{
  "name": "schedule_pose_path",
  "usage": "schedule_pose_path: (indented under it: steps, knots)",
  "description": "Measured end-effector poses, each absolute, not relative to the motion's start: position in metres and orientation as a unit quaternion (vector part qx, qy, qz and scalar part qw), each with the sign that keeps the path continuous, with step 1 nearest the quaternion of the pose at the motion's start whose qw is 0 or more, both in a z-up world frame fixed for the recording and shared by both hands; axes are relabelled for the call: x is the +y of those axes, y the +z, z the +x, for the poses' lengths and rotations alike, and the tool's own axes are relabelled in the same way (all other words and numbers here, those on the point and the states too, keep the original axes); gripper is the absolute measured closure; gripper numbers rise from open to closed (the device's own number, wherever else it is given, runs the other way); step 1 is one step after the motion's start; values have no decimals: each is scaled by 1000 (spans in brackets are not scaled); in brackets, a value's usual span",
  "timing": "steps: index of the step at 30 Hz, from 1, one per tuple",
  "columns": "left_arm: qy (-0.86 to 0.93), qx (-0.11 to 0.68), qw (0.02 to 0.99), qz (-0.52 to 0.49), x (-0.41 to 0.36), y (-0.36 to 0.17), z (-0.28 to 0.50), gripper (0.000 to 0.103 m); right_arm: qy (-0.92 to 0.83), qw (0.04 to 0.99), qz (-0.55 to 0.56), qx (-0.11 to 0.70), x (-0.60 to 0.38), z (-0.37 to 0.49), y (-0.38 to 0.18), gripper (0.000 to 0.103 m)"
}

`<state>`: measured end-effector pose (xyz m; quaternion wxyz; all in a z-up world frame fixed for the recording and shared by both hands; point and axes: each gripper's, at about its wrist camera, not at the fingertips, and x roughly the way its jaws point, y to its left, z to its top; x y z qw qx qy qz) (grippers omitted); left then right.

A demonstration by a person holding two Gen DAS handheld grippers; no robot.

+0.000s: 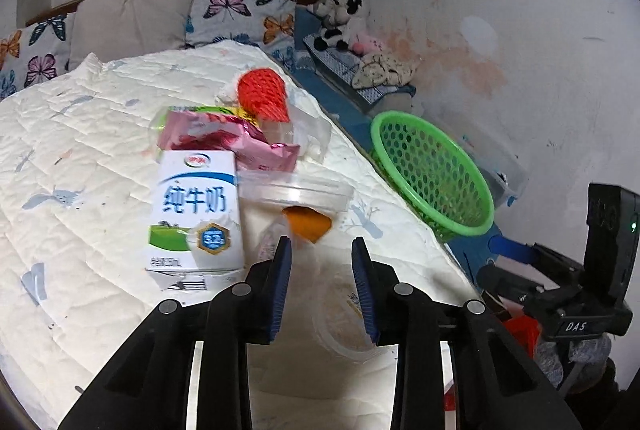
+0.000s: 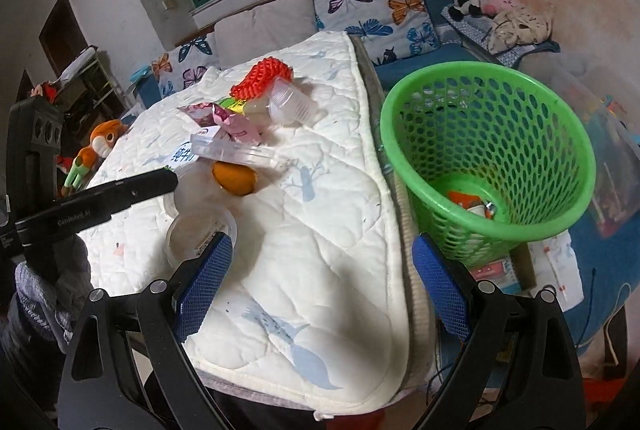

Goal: Collect trash
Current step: 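Grasp the clear pudding cup with the left tool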

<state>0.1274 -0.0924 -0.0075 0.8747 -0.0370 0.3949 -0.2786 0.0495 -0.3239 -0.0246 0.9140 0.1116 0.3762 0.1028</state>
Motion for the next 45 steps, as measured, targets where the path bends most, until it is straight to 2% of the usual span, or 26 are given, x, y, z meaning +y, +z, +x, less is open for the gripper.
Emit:
schedule_pose_path:
  steps: [12,19,42,45]
  knots:
    - [-275,421,863,-46,-84,-27,139,72,132,910,99,380,-301,51,-27,12]
    - [-295,432,849,-71,-82,-32,146,92,152,904,88,390,-285,52,-32,12]
    - [-299,376,871,-106,-39,14,119,93,204,890,28,407,-213,88,-53,12]
    - [-299,370,873,-109,-36,19,118,93,201,892,18,405,-208,91,-55,15]
